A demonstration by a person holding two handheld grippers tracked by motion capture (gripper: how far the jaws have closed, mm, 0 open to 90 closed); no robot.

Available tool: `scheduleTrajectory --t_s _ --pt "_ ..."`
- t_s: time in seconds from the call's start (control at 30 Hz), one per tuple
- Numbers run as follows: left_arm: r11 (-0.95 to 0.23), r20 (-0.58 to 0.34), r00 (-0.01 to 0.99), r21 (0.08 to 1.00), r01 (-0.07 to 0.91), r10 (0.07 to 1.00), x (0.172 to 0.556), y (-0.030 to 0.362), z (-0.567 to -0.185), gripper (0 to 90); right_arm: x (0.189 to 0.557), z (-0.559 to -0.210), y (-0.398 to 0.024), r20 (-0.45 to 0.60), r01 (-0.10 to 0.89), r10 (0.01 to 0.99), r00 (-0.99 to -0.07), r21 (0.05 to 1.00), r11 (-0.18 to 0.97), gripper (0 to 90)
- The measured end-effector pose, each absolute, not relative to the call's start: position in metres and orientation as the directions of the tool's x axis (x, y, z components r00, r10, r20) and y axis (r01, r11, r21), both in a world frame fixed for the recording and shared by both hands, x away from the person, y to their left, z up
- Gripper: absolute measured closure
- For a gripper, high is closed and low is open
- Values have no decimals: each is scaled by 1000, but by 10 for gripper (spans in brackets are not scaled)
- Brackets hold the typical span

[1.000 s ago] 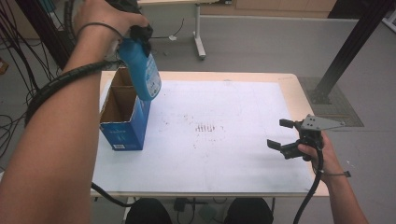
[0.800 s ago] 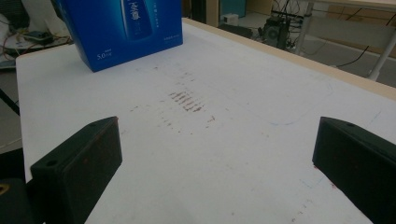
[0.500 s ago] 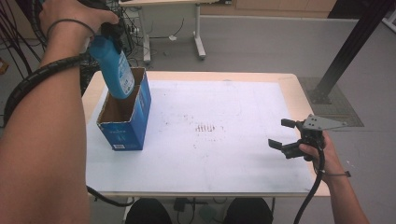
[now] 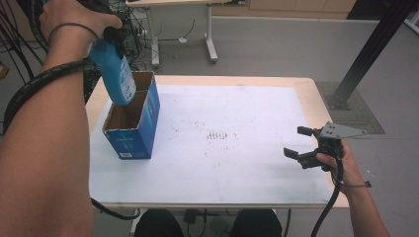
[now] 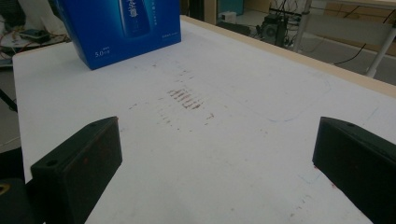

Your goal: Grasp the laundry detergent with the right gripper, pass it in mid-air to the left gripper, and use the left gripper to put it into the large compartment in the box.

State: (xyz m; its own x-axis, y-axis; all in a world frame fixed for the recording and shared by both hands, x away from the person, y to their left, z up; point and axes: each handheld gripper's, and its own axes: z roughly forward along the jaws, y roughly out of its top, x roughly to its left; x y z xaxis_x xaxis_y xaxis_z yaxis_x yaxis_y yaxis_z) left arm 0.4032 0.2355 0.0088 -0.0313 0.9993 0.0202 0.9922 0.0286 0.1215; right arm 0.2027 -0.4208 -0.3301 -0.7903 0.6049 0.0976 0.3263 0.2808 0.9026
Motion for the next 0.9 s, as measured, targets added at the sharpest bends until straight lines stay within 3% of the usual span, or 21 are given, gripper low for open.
scheduleTrajectory --t_s 0.9 --pt "42 15 -43 61 997 999 415 240 -50 373 200 -338 -425 114 347 613 -782 896 276 16"
